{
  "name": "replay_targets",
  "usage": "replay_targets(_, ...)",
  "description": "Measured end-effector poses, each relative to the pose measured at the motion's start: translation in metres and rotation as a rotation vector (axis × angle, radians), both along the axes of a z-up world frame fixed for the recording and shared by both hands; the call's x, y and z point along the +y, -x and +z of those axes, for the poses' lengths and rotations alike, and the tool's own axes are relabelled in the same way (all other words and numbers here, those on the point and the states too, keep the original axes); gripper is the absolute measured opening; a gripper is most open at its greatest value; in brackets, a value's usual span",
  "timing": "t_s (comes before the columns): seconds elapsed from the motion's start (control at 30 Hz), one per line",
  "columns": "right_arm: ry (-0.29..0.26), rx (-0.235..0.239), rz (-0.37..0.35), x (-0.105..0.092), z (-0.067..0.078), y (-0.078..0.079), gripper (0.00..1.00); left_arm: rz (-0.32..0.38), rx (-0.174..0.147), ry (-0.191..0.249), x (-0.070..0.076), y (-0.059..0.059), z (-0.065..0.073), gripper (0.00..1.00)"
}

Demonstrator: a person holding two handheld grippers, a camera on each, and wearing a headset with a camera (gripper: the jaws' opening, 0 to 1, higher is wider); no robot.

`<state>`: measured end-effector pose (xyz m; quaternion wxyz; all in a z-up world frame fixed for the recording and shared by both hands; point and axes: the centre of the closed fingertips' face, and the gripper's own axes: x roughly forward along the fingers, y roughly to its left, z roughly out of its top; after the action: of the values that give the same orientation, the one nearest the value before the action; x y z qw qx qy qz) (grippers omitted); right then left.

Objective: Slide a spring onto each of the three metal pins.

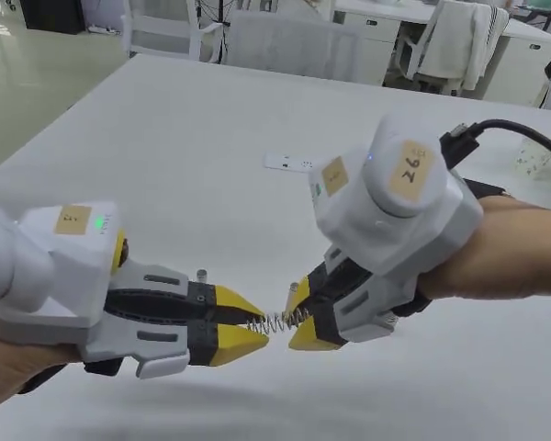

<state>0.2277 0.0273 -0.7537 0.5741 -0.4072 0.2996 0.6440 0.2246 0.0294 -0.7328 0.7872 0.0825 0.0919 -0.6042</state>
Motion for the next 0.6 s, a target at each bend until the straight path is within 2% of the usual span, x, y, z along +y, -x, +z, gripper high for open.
replay_targets(0.6,-0.019,0.014,0.024,0.01,0.014,0.009,0.09,-0.023,-0.019,-0.039,-0.004,0.004,-0.006,0.02)
